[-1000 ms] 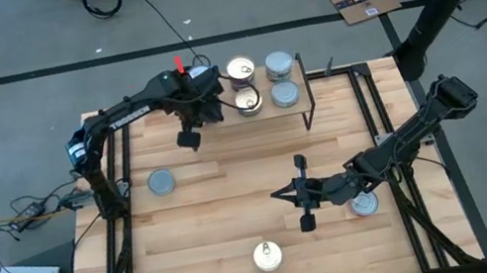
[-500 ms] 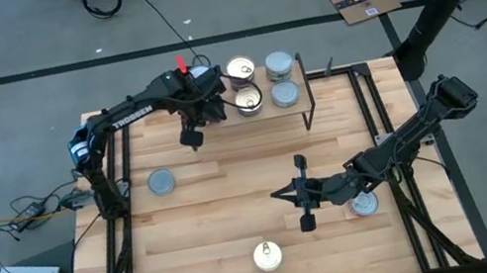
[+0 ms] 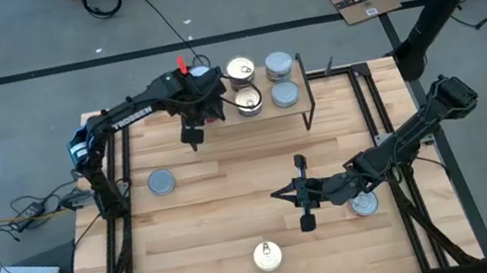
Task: Stack canned seafood by type on shelf
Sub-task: Put the red tuna can on the shelf aligned with the other red tuna can, then stack the blue pink tuna can on top of the blue pink tuna can on the shelf
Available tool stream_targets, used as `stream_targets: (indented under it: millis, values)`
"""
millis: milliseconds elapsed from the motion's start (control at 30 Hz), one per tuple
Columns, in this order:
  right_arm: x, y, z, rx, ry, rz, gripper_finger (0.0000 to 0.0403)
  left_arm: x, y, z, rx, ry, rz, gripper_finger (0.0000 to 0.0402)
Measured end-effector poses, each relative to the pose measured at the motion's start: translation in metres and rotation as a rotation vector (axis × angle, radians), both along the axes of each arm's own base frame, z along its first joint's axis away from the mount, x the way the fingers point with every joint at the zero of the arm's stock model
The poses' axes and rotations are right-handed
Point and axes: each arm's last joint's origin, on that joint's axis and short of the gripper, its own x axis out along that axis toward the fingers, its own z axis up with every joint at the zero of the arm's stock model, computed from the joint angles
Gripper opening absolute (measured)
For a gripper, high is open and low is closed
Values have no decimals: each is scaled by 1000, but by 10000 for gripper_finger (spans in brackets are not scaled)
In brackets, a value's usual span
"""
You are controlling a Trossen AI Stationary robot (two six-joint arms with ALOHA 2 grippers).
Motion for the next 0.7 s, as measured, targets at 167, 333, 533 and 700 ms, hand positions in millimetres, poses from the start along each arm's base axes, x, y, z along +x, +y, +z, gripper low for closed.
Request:
stream_targets:
  millis: [167, 333, 533, 700]
  values:
    - [0, -2, -2, -12, 22, -5, 13, -2, -20, 23, 10, -146, -42, 61]
    - [0, -5, -4, -22, 45, -16, 21, -12, -35, 51, -96, -377, -70, 10]
    - [1, -8, -4, -16, 46, -27, 24, -26, -60, 64, -87, -671, -152, 8]
    - [3, -12, -4, -11, 45, -43, 25, -40, -84, 53, -63, -889, -222, 8]
